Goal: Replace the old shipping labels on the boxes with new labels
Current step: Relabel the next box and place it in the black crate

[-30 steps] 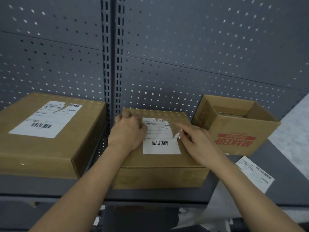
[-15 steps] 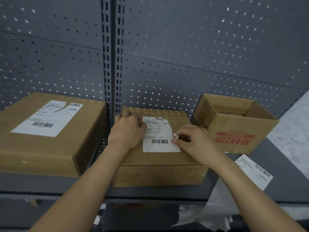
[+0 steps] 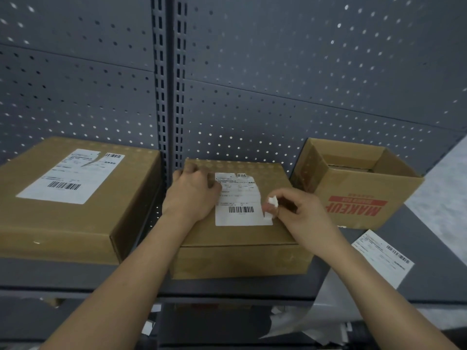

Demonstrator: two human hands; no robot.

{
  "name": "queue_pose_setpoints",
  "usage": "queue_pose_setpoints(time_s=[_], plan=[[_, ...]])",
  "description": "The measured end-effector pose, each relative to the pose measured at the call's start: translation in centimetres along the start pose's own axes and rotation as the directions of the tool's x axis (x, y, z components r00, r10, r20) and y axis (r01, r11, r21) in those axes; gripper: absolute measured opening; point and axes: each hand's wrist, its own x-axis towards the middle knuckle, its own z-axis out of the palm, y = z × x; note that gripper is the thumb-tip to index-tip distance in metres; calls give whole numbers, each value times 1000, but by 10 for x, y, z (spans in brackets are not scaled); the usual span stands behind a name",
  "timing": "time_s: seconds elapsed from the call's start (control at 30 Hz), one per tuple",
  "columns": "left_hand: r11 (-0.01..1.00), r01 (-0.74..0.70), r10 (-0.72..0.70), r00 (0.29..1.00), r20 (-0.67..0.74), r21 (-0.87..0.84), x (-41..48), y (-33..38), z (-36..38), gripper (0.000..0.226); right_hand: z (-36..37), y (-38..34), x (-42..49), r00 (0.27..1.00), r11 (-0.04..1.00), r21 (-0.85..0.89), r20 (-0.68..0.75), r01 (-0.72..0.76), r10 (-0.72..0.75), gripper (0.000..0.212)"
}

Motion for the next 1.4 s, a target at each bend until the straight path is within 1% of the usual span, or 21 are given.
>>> queue_pose_setpoints(time_s=[0.1,0.2,0.27,0.33,0.4,0.43,0.47,0.5,0.57,0.6,0.63,0.7,0.73,0.83,0.9,1.0,1.07,1.23,1.3,1.37,1.4], plan=[[1000,3,-3,1000,6,21,0,1,2,42,1,-1,-4,1000,996,83,-28,15,-13,14],[999,1,-1,1000,10,49,0,2,4,43,1,-4,-5,989,977,204,-143,56,-27,20],[999,0,0,1000,6,49,1,1,3,43,-2,-6,-2,983,977,200,-178,80,-44,21],[999,-2,2,1000,8,47,0,1,3,43,-1,-6,3,988,990,128,-145,64,-45,23],[999,-1,0,1000,12,39,0,1,3,43,1,0,6,998,999,45,-65,22,-19,26],[999,1,-1,1000,12,35,0,1,3,43,2,1,6,999,1000,28,-35,-5,6,22],[999,1,-1,1000,12,35,0,1,2,42,2,2,6,1000,999,34,-19,-25,25,13],[999,0,-1,1000,11,37,0,1,2,42,2,1,6,999,997,61,-8,-50,50,10],[999,1,-1,1000,12,41,0,1,2,42,0,0,7,997,991,109,-13,-74,76,42],[999,1,-2,1000,13,40,0,1,2,41,-1,3,9,996,992,94,-25,-87,89,50],[999,3,-4,1000,15,37,0,1,2,40,-1,4,10,995,993,74,-36,-94,97,47],[999,3,-4,1000,13,32,-1,2,2,38,-2,7,12,996,998,5,-53,-68,68,20],[1000,1,-2,1000,11,31,-1,2,1,38,-4,8,12,998,998,-30,-43,-56,55,16],[1000,2,-2,1000,8,24,-1,2,1,40,-15,12,9,996,997,-79,85,-6,13,20],[1000,1,-1,1000,4,21,0,2,2,39,-22,12,6,982,979,-190,186,70,-34,17],[1000,5,-5,1000,9,17,0,2,2,38,-29,9,6,935,898,-384,347,214,-75,18],[1000,6,-6,1000,12,16,-1,2,1,38,-30,6,8,895,846,-423,427,324,-129,19],[1000,3,-3,1000,6,14,-1,2,2,38,-29,0,13,837,761,-470,520,447,-170,18],[1000,1,-1,1000,8,14,-1,1,2,37,-27,-5,16,844,735,-516,517,440,-142,19],[1000,1,-1,1000,10,5,-2,1,2,35,-25,-9,19,831,704,-561,550,436,-76,27],[1000,-1,1,1000,10,0,-2,1,3,34,-25,-10,19,804,649,-581,588,491,-81,35]])
